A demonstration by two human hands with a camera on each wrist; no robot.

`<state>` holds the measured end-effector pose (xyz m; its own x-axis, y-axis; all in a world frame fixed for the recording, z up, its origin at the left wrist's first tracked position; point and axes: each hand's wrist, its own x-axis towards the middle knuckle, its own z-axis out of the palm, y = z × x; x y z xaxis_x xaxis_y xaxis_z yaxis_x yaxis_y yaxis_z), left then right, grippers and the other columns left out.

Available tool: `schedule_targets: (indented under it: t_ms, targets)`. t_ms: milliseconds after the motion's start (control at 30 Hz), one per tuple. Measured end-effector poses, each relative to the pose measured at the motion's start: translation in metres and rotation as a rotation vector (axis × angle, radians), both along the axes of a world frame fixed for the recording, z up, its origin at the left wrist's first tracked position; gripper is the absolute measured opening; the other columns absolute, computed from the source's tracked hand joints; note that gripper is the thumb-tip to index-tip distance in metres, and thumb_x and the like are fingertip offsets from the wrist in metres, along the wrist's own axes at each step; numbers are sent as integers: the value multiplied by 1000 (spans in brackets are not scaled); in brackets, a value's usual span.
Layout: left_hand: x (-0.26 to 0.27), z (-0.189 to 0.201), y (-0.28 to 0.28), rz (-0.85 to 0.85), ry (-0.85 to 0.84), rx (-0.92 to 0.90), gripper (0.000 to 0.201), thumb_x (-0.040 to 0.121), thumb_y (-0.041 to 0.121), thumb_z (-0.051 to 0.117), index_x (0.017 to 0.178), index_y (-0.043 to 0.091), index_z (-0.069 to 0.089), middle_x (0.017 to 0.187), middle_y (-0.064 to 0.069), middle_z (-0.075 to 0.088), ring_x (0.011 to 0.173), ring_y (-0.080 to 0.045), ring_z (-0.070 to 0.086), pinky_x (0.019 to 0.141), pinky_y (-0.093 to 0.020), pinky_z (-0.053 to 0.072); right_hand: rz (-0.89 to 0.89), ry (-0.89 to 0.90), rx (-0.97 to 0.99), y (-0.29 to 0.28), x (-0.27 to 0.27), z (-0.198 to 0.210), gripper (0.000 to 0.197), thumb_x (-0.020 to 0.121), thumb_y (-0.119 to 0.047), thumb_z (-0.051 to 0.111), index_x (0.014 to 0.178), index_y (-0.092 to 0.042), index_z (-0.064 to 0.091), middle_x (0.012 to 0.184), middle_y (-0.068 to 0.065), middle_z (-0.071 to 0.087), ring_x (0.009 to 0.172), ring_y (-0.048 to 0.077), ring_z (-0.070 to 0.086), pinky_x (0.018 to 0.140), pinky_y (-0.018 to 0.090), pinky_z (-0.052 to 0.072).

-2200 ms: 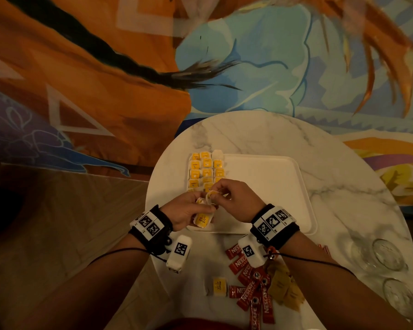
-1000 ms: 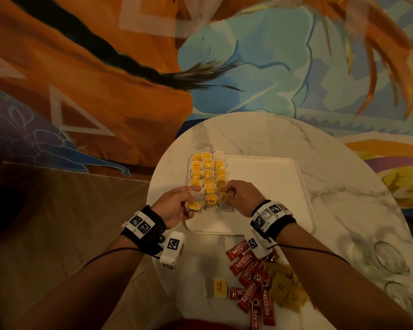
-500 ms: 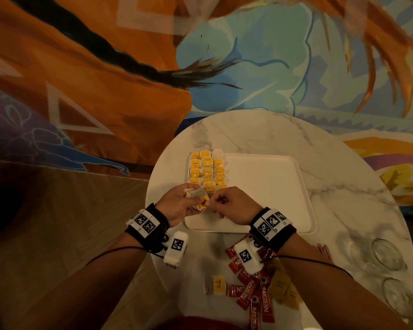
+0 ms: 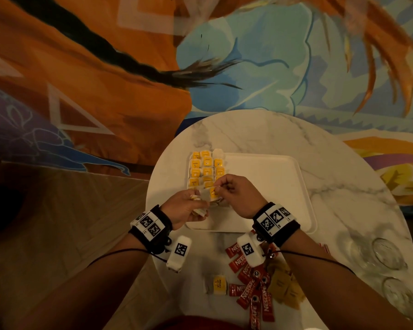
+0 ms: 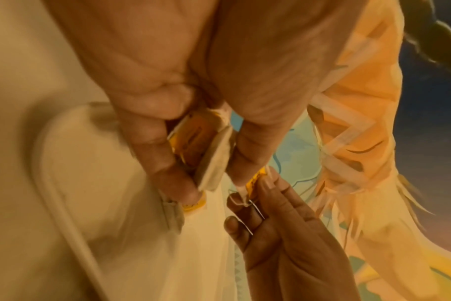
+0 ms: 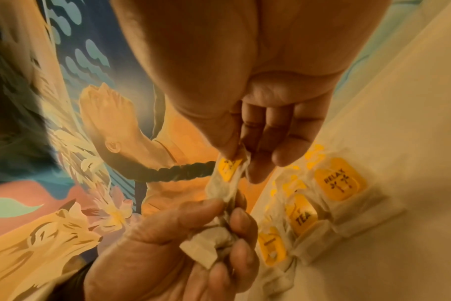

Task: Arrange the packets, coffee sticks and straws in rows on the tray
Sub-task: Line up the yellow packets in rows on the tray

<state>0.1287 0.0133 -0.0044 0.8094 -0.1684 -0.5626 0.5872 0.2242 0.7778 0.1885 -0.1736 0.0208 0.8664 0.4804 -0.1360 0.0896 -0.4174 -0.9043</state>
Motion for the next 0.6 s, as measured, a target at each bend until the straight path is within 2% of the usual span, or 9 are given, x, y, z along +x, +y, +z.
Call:
schedule_targets:
  t_ms: [133,233,400,500,600]
  targets:
    - [1,1,5,50,8,-62,20,88,-5,66,101,10,63,83,-9,67,77,-23,66,70,-32,58,19,-147,-120,-9,7,6,9,95,-14,63,93,-22,66,87,-10,67,70,-3,59,65,11,46]
    - [1,1,10,82,14,-101,27,88,-8,64,111,7,61,87,-13,64,80,-25,66,74,-36,59,82,-199,-227,-17,10,10,12,95,-15,61,93,-26,66,86,-15,65,72,-9,58,65,8,40]
    - [-1,2,18,84,38,-172,43,86,-21,45,115,9,53,95,-14,60,91,-34,65,84,-44,56,302,-167,-384,-22,7,10,12,93,-18,63,94,-27,70,89,-13,69,82,0,61,75,18,44]
    - [-2,2,19,73,35,-177,51,84,-27,37,117,10,51,98,-15,62,93,-34,67,86,-45,56,419,-89,-437,-23,3,7,9,93,-20,65,95,-27,71,89,-13,69,81,-1,60,72,14,42]
    - [-3,-1,19,65,39,-160,52,85,-28,40,117,11,51,100,-14,64,98,-33,68,88,-46,54,430,-93,-495,-21,3,-1,11,92,-22,65,102,-23,70,85,-15,66,79,-1,60,72,14,43]
